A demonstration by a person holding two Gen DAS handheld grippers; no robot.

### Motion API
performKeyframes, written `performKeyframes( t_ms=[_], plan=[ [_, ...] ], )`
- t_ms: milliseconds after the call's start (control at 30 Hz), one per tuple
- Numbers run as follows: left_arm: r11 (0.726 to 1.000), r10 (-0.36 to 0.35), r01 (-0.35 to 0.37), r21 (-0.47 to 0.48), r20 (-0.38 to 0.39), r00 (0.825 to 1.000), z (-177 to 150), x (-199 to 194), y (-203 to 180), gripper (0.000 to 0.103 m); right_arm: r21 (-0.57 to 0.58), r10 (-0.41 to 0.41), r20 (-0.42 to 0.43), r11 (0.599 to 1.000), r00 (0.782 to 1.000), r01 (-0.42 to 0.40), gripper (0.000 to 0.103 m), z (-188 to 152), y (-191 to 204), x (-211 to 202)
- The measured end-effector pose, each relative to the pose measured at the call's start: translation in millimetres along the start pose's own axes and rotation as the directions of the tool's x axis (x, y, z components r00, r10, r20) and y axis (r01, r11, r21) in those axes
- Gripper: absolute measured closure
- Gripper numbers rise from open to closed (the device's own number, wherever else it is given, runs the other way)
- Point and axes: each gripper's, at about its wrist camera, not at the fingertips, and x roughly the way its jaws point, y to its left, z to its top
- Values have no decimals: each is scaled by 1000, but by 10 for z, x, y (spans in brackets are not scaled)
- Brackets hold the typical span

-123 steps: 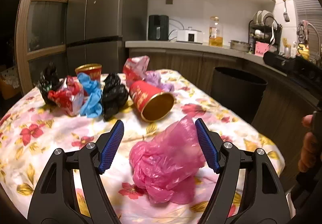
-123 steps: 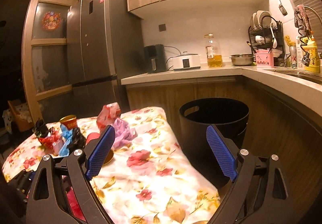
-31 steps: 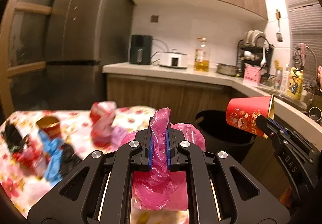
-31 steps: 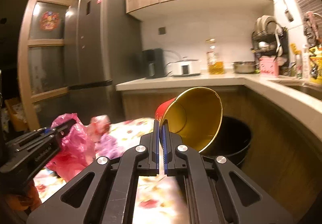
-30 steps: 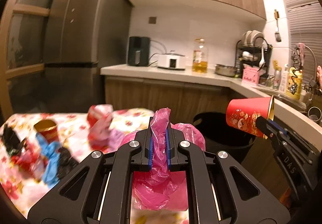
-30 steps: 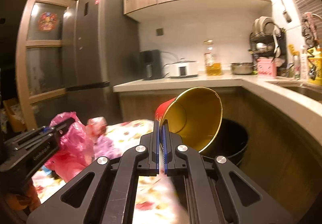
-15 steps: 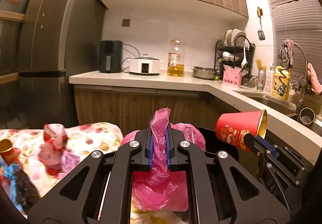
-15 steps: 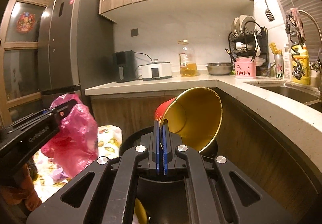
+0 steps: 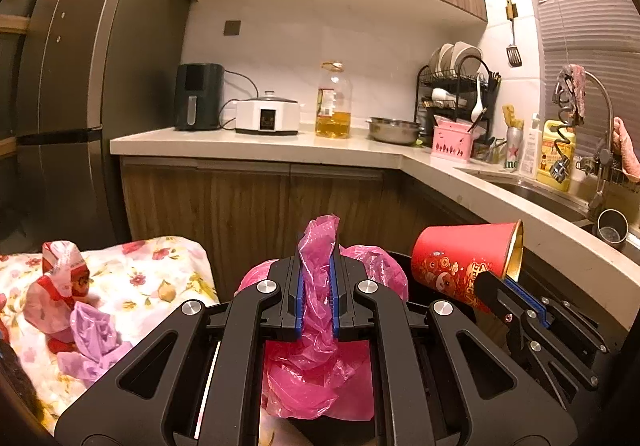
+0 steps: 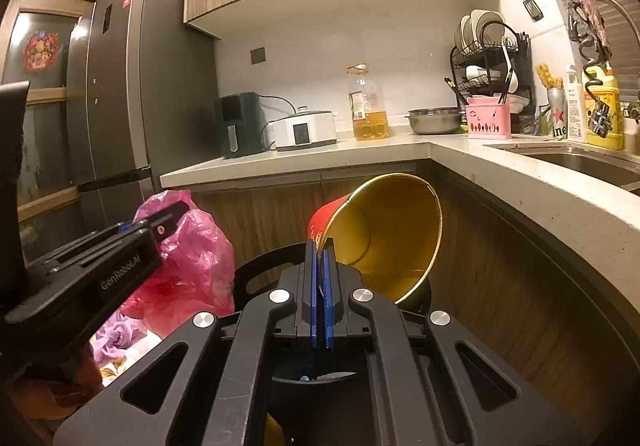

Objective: Collect trash
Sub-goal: 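Carry the pink bag and paper bucket over the bin with both grippers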

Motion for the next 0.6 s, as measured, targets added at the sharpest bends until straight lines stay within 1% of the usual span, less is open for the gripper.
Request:
performKeyframes(
  t_ms=[400,600],
  plan=[
    [1000,-16,16,-1,-44,999,-73,227,-39,94,12,22,-11,1000,1000,-22,99,-4,-48,129],
    [999,-41,42,3,-66,997,-93,304,-40,93,21,17,-30,1000,999,-17,99,-22,-93,181]
  ],
)
